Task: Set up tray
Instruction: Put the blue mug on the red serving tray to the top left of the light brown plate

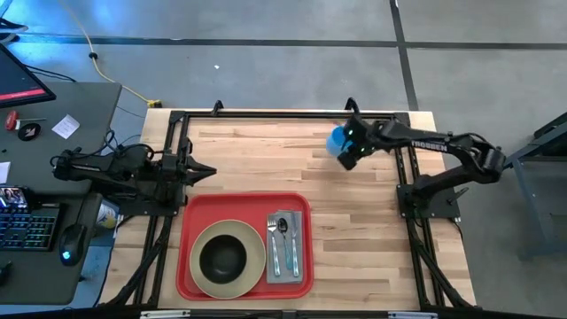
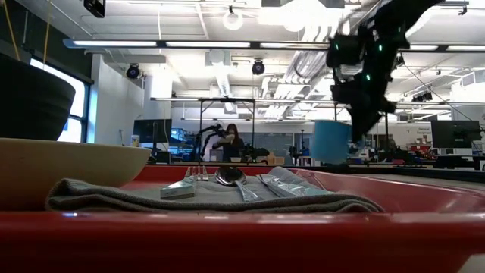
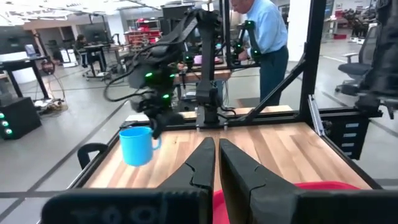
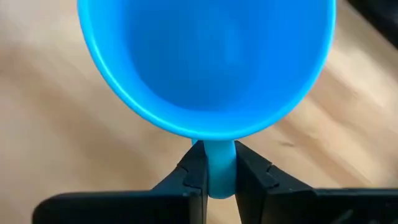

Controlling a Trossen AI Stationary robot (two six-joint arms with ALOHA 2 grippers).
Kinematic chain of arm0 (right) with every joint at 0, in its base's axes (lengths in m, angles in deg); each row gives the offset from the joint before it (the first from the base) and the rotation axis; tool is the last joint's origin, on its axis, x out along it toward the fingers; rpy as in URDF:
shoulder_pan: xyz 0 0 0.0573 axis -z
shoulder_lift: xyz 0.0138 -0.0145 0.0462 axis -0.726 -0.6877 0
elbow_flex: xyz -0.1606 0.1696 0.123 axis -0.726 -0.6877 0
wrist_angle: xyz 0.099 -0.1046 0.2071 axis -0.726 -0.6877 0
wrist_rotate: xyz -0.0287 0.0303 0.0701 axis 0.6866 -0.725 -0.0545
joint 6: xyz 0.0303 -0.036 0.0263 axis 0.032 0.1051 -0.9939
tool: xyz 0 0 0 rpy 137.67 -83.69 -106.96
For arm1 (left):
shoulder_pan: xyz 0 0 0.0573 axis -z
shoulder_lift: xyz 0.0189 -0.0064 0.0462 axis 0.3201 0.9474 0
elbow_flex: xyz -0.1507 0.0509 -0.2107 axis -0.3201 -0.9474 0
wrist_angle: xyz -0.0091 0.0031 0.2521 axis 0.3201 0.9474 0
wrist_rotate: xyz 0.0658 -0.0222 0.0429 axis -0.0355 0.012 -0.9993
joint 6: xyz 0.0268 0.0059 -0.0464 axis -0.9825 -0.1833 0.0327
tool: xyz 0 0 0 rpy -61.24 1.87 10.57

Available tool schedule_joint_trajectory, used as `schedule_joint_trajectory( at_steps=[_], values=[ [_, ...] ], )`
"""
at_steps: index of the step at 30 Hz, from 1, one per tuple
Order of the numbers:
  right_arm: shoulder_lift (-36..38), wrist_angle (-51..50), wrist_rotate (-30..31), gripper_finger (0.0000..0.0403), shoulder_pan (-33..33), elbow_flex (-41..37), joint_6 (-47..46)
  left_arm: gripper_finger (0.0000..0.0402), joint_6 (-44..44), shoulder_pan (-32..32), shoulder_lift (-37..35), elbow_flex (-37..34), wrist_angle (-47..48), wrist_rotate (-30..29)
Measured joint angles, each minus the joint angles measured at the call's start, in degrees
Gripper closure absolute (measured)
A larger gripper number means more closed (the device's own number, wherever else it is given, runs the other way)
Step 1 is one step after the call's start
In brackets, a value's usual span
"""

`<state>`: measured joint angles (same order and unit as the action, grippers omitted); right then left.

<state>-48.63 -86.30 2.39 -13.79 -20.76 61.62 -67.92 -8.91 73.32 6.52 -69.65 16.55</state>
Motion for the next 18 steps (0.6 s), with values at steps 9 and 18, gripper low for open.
schedule_joint_trajectory(
  at_steps=[9, 18],
  values=[
    [-5.18, 2.63, 0.16, 0.0363, -22.75, 15.64, -2.11, 0.0346, 0.46, 0.02, 0.12, 0.0, -1.23, -2.06],
    [-27.03, -10.27, 3.15, 0.0357, -32.9, 44.51, 8.15, 0.0346, 3.97, 0.0, 0.55, -0.09, 1.93, 0.75]
  ],
)
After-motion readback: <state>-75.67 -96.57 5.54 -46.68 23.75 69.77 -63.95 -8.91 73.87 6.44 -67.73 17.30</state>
